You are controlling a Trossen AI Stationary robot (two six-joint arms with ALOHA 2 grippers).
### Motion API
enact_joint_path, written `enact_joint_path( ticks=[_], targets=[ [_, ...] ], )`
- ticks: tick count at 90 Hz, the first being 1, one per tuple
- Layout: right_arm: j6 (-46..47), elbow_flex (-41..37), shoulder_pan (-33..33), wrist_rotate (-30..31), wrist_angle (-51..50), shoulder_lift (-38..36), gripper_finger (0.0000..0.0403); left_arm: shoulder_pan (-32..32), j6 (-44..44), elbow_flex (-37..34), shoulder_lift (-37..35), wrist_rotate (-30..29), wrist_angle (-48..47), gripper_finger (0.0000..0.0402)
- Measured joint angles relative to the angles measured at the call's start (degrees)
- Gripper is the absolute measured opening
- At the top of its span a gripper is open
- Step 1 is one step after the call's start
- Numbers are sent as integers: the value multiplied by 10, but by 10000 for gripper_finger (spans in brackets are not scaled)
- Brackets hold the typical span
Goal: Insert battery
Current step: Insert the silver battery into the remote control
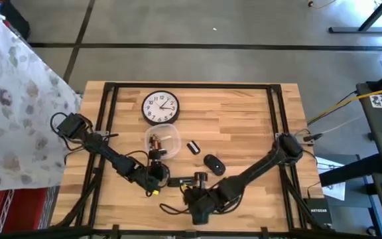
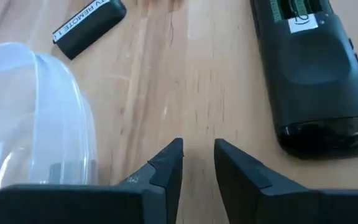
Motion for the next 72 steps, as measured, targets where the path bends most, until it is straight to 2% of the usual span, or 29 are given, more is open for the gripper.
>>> enact_joint_path(
  ticks=[7, 22, 32, 43, 54, 59, 72],
  targets=[
    [-6, -66, -12, -22, 84, -9, 15, -5, -1, 0, 0, -4, 1, 75],
    [12, -228, -36, -45, 344, -54, 14, -36, 7, 0, -18, -45, 7, 75],
    [16, -292, -53, -46, 438, -66, 18, -48, 16, 0, -40, -64, 9, 75],
    [18, -322, -70, -72, 483, -66, 27, -51, 19, 0, -49, -55, 44, 75],
    [12, -331, -80, -84, 484, -66, 26, -48, 83, 0, -44, 40, 117, 76],
    [2, -332, -83, -85, 482, -66, 25, -47, 119, 0, -43, 61, 137, 78],
    [-8, -331, -82, -89, 484, -66, 26, -47, 185, 0, -43, 44, 152, 89]
  ],
)
